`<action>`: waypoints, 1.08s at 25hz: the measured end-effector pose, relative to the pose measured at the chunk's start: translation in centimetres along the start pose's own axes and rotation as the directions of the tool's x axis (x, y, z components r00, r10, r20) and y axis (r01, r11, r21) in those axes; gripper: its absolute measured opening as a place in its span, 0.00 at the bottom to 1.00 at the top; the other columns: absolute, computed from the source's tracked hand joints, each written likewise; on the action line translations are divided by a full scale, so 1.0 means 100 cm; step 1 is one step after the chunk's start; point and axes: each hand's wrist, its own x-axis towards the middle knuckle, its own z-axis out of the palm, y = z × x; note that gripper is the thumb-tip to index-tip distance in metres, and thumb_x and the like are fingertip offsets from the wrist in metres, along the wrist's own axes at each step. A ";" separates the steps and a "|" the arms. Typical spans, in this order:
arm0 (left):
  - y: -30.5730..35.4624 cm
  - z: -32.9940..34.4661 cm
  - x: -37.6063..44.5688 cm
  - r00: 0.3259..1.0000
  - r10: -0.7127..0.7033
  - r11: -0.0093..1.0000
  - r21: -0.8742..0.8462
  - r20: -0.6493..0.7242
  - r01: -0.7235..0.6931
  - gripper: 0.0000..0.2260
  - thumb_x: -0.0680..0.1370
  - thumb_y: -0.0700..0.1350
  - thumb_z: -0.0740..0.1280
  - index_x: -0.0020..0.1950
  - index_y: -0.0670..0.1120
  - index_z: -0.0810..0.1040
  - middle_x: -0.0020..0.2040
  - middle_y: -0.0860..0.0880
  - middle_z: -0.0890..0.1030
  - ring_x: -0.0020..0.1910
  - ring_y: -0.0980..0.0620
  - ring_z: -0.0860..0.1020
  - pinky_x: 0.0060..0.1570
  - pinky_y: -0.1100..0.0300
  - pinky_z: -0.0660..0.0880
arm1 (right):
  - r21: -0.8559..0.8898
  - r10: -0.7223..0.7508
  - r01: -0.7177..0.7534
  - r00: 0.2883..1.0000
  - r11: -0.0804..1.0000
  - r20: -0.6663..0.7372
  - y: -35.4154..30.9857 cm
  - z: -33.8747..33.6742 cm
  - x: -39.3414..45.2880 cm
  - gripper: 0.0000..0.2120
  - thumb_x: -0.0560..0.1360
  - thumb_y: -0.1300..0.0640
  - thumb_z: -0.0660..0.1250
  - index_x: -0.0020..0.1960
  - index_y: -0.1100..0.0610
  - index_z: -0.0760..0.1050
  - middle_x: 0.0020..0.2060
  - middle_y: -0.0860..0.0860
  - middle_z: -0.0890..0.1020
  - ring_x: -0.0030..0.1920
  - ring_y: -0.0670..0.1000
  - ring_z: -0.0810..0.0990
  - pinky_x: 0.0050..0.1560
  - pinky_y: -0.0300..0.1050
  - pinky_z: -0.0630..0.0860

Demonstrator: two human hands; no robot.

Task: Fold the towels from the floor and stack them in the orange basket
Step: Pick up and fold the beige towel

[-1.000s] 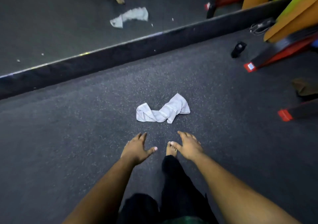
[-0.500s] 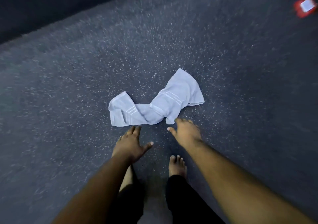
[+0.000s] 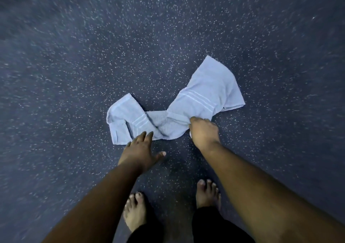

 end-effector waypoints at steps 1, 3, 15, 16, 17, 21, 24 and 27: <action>0.004 -0.006 -0.012 1.000 0.006 1.000 -0.003 -0.002 -0.006 0.43 0.78 0.70 0.60 0.84 0.51 0.47 0.84 0.47 0.50 0.82 0.44 0.54 0.77 0.46 0.57 | 0.016 -0.005 0.005 1.000 1.000 0.005 0.001 -0.012 -0.014 0.10 0.84 0.58 0.58 0.62 0.55 0.75 0.52 0.53 0.83 0.51 0.57 0.81 0.46 0.49 0.74; 0.013 -0.020 -0.041 1.000 0.013 1.000 -0.008 -0.005 -0.013 0.43 0.78 0.70 0.60 0.84 0.51 0.47 0.84 0.47 0.50 0.82 0.43 0.54 0.77 0.47 0.56 | 0.066 -0.001 0.001 1.000 0.998 0.002 0.003 -0.039 -0.046 0.09 0.84 0.56 0.60 0.61 0.54 0.75 0.52 0.54 0.83 0.52 0.57 0.81 0.46 0.48 0.74; 0.125 -0.199 -0.418 0.978 0.192 0.977 -0.079 -0.085 -0.198 0.44 0.77 0.69 0.64 0.84 0.48 0.51 0.83 0.44 0.54 0.80 0.42 0.59 0.77 0.47 0.61 | 0.406 0.274 -0.246 0.962 0.880 -0.010 -0.003 -0.356 -0.392 0.10 0.83 0.49 0.59 0.57 0.52 0.75 0.55 0.54 0.83 0.57 0.58 0.80 0.49 0.47 0.73; 0.132 -0.208 -0.448 0.966 0.238 0.966 -0.074 -0.106 -0.246 0.44 0.76 0.69 0.64 0.83 0.48 0.51 0.83 0.44 0.54 0.81 0.43 0.59 0.77 0.48 0.61 | 0.421 0.303 -0.264 0.952 0.868 -0.028 -0.005 -0.376 -0.424 0.10 0.83 0.49 0.59 0.57 0.52 0.76 0.55 0.54 0.83 0.58 0.58 0.81 0.50 0.47 0.73; 0.137 -0.216 -0.475 0.951 0.284 0.955 -0.052 -0.121 -0.292 0.44 0.76 0.69 0.64 0.83 0.47 0.52 0.83 0.44 0.55 0.81 0.44 0.58 0.77 0.48 0.60 | 0.434 0.331 -0.282 0.943 0.856 -0.040 -0.008 -0.393 -0.456 0.11 0.83 0.49 0.58 0.58 0.52 0.76 0.56 0.54 0.83 0.58 0.58 0.81 0.51 0.47 0.73; 0.144 -0.239 -0.539 0.884 0.454 0.888 0.137 -0.109 -0.439 0.44 0.77 0.68 0.64 0.83 0.46 0.52 0.83 0.45 0.56 0.81 0.45 0.58 0.77 0.48 0.60 | 0.505 0.463 -0.368 0.883 0.780 -0.071 -0.025 -0.424 -0.562 0.13 0.83 0.47 0.58 0.58 0.52 0.77 0.57 0.55 0.83 0.60 0.58 0.80 0.54 0.48 0.75; 0.149 -0.253 -0.574 0.812 0.583 0.769 0.336 -0.018 -0.544 0.46 0.75 0.70 0.63 0.83 0.47 0.50 0.83 0.45 0.55 0.80 0.44 0.58 0.75 0.43 0.61 | 0.619 0.596 -0.416 0.796 0.666 -0.107 -0.045 -0.424 -0.634 0.13 0.82 0.46 0.56 0.56 0.52 0.76 0.56 0.55 0.83 0.58 0.59 0.80 0.55 0.49 0.74; 0.166 -0.249 -0.611 0.736 0.672 0.628 0.461 0.085 -0.627 0.49 0.71 0.75 0.59 0.84 0.49 0.49 0.83 0.47 0.55 0.81 0.45 0.57 0.76 0.43 0.61 | 0.670 0.689 -0.455 0.716 0.586 -0.117 -0.060 -0.411 -0.705 0.08 0.81 0.48 0.56 0.51 0.50 0.71 0.52 0.54 0.84 0.56 0.58 0.81 0.57 0.51 0.70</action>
